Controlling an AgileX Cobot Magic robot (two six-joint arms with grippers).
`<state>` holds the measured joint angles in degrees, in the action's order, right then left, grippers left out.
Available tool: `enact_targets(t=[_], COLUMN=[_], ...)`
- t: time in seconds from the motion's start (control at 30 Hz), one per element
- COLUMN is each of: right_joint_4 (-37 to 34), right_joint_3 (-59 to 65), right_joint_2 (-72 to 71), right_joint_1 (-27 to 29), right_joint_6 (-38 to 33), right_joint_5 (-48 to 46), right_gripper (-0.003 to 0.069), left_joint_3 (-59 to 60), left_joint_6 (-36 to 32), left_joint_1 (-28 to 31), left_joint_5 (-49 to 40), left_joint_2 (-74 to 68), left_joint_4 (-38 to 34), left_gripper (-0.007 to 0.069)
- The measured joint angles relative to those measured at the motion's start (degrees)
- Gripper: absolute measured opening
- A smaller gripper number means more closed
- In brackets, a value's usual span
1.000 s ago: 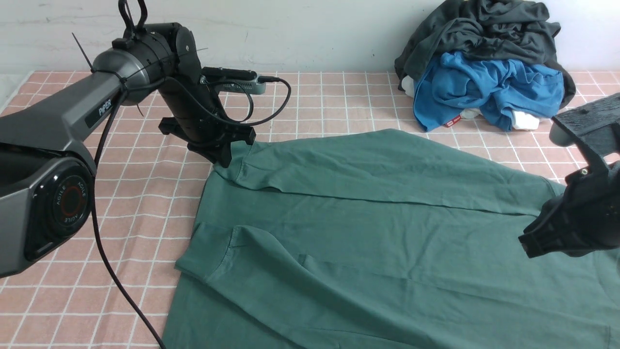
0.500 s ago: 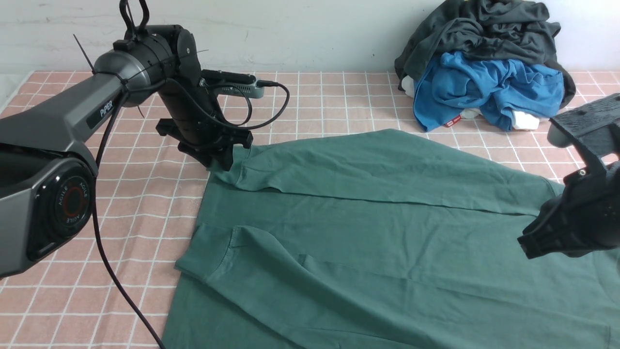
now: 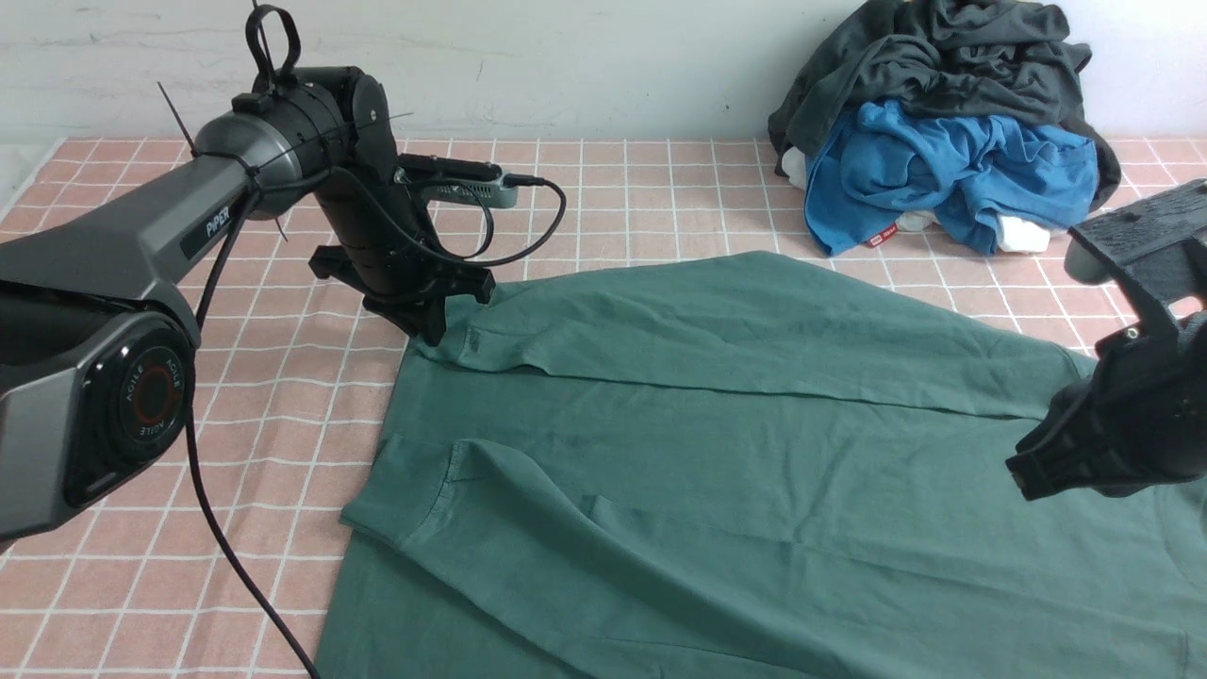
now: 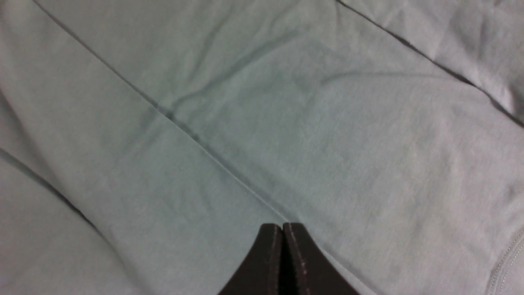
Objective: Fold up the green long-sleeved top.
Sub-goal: Use the left arm to clamp the cuff farthest from it, then use the left arm to drag and drop the cuff onto the cuff closest to the left arm
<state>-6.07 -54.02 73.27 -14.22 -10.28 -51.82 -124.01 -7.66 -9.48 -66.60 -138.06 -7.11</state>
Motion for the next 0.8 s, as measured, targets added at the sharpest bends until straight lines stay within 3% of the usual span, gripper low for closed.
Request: enact_targets(t=[0.27,0.47,0.6,0.8], right_joint_4=[0.3,0.0,-1.0,-1.3], right_joint_3=[0.0,0.0,0.0,0.0], right_joint_2=[-0.9,-5.8,-10.3,-11.8], right_joint_1=[0.0,0.0,-0.1,-3.5], right_joint_6=[-0.2,-0.2,-0.2,-0.2], right_joint_5=[0.0,-0.4,-0.7,-1.6], right_gripper=[-0.0014,-0.0014,-0.0014,-0.0014], left_joint_3=[4.6,22.6,42.4,61.3], left_joint_6=[0.4,0.8,0.9,1.2], left_joint_1=[0.0,0.0,0.0,0.0], left_joint_5=[-3.0,-3.2,1.9,9.3], left_joint_2=[13.5,29.9,41.9,51.9], left_joint_4=[-1.5,-5.4,-7.4,-11.0], left_gripper=[0.0027,0.0027,0.0027,0.0027])
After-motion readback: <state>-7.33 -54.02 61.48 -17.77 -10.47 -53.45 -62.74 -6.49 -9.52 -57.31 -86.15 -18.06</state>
